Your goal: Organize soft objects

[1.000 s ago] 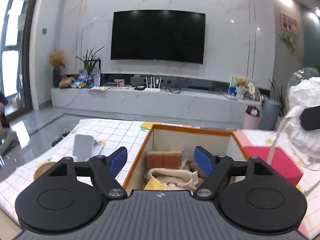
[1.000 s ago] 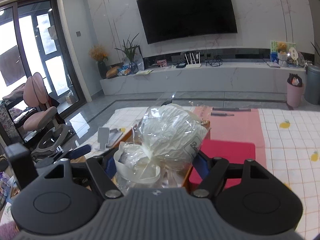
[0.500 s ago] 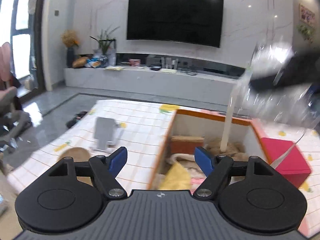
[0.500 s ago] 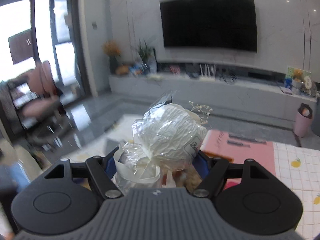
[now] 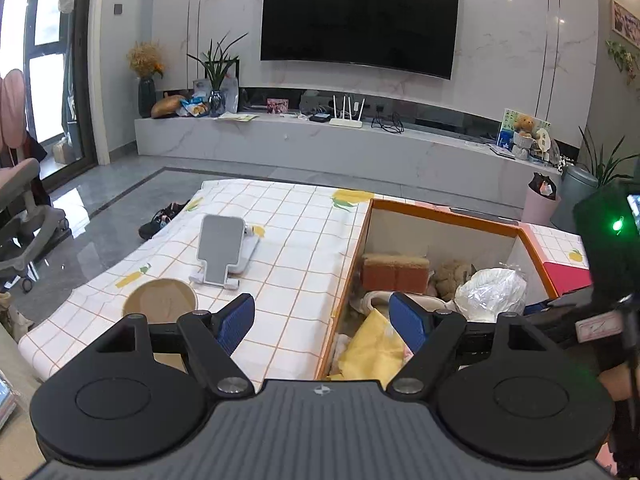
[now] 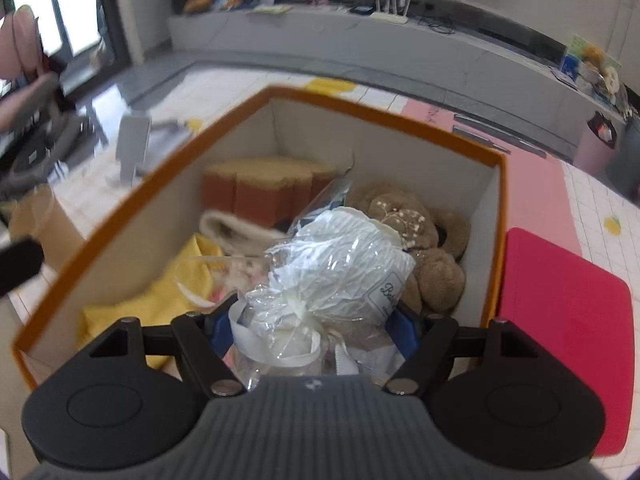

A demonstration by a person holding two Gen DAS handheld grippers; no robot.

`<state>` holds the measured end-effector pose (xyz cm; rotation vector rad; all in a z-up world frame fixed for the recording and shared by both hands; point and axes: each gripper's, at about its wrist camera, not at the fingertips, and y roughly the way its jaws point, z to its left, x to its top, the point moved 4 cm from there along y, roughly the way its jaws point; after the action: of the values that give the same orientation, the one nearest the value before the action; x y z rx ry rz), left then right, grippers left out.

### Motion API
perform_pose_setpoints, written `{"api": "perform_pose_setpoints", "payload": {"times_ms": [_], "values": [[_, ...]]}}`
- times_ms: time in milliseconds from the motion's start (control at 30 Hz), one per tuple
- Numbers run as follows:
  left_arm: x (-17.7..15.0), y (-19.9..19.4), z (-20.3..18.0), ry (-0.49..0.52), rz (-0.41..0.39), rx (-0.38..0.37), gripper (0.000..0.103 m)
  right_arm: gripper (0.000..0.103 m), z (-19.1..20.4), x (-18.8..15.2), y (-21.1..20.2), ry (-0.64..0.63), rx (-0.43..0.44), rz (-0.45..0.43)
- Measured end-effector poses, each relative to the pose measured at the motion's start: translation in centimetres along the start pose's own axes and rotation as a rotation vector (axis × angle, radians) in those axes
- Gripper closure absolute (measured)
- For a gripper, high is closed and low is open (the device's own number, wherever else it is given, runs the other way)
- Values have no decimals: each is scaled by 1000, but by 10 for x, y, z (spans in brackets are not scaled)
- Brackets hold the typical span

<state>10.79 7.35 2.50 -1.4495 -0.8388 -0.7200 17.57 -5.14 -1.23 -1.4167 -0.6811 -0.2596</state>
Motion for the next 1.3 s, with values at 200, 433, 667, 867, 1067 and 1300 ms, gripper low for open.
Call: {"api": "perform_pose_setpoints", "payload": {"times_ms": [200, 433, 667, 867, 1067, 1300], "values": [[-2, 0, -4, 11, 47, 2, 13, 13, 3, 1, 2, -11, -52, 17], [2, -11, -10, 4, 30, -11, 13, 6, 5, 6, -7, 7, -55, -10], [21, -63, -24, 9, -98, -50, 7, 5, -2, 10, -48, 59, -13, -128], [28, -134, -67, 115, -283, -64, 0, 3, -15, 1, -114, 84, 40, -274], [22, -170, -103, 62, -322, -142, 0, 3, -38, -48, -182, 87, -67, -433], [5, -185, -140, 132, -343, -175, 0, 3, -70, -105, -235, 181, -94, -530]]}}
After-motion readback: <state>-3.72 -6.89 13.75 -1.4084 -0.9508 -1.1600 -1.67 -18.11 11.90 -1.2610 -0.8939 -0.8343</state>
